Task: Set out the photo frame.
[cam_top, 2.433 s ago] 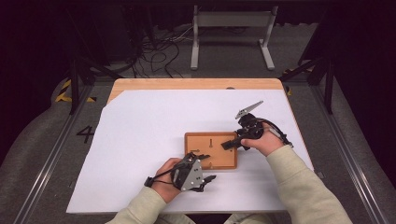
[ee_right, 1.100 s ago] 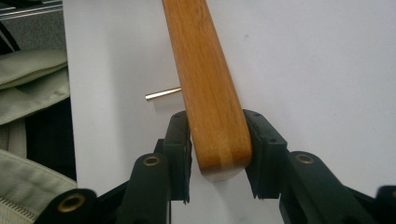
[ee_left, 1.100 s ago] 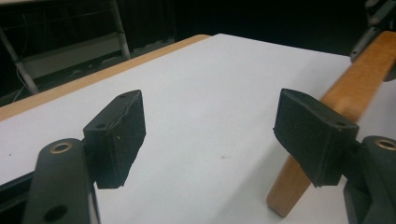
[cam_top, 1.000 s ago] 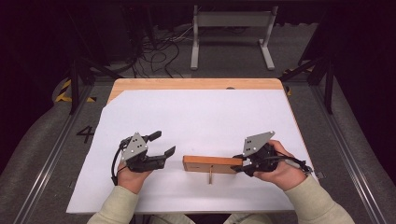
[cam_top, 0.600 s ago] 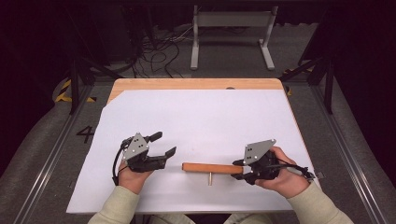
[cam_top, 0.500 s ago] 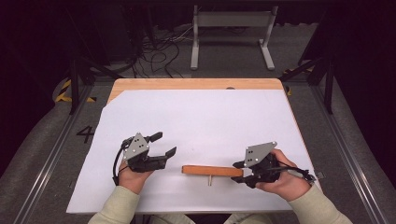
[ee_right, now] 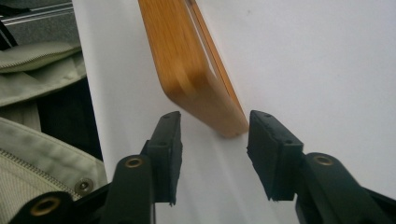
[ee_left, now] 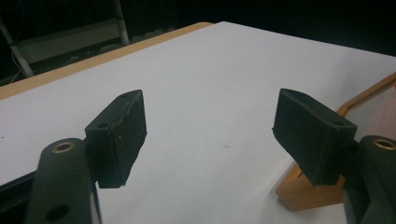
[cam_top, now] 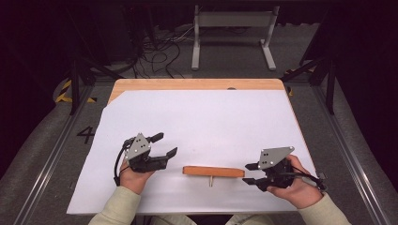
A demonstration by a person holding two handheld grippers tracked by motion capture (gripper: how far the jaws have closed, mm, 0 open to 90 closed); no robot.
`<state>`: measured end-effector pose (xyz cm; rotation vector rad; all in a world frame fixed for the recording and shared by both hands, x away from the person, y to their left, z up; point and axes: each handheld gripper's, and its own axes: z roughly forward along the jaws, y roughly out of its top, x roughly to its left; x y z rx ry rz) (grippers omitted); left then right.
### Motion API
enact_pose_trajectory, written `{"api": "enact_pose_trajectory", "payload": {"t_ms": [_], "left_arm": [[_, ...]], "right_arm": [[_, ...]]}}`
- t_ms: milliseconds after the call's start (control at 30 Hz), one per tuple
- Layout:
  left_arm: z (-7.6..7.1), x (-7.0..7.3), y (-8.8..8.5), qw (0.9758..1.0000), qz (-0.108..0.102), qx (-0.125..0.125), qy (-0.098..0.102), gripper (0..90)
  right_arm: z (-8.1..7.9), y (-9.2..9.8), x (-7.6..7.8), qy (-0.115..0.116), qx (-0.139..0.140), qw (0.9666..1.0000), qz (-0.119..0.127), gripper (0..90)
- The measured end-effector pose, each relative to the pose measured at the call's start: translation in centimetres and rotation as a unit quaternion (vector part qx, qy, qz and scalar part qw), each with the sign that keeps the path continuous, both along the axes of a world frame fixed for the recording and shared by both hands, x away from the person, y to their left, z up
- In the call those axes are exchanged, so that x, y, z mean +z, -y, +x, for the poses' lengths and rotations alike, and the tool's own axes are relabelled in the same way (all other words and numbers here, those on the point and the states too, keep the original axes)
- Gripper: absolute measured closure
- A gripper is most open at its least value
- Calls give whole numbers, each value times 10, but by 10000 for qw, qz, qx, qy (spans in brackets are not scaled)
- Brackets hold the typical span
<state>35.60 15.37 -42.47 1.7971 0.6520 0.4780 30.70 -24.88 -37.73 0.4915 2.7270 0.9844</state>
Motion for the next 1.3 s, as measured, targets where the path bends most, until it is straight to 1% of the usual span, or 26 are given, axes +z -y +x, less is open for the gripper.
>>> {"api": "enact_pose_trajectory", "payload": {"t_ms": [67, 133, 167, 267, 333, 533, 600, 733, 800, 867, 933, 1033, 1167, 1267, 1300], "left_arm": [[0, 0, 0, 10000, 10, 14, 3, 265], [0, 1, 0, 10000, 14, 15, -1, 266], [0, 1, 0, 10000, 14, 15, -1, 265], [0, 0, 0, 10000, 22, 21, -5, 266], [0, 0, 0, 10000, 24, 21, -5, 266], [1, 0, 0, 10000, 19, 14, 0, 266], [2, 0, 0, 10000, 22, 19, -6, 266], [1, -1, 2, 10000, 23, 9, -21, 266], [1, -1, 1, 10000, 36, 17, -4, 266], [1, -1, 1, 10000, 37, 18, 8, 265], [1, -1, 1, 10000, 27, 29, -33, 265], [1, -1, 1, 10000, 51, 19, -14, 264], [1, -2, 1, 10000, 37, 20, -15, 264], [1, -1, 1, 10000, 40, 16, -17, 264], [1, -1, 1, 10000, 40, 16, -17, 264]], "right_arm": [[-2, 4, -3, -13, -60, 10000, -3, 613], [-5, 6, -7, -23, -70, 10000, 44, 689], [-5, 6, -7, -23, -70, 10000, 44, 689], [-9, 6, -15, -75, -53, 9999, 52, 778], [-9, 3, -22, -129, -14, 9999, 60, 813], [-6, -4, -39, -119, 8, 9997, 230, 892], [-4, -4, -44, -149, -27, 9994, 303, 900], [1, -5, -54, -204, -130, 9991, 341, 900], [4, -6, -57, -247, -166, 9989, 351, 900], [5, -6, -58, -242, -177, 9989, 366, 900], [8, -6, -61, -323, -218, 9984, 419, 900], [11, -8, -65, -355, -267, 9983, 386, 900], [16, -7, -64, -293, -399, 9979, 408, 900], [23, -7, -64, -302, -521, 9970, 492, 900], [23, -7, -64, -302, -521, 9970, 492, 900]]}}
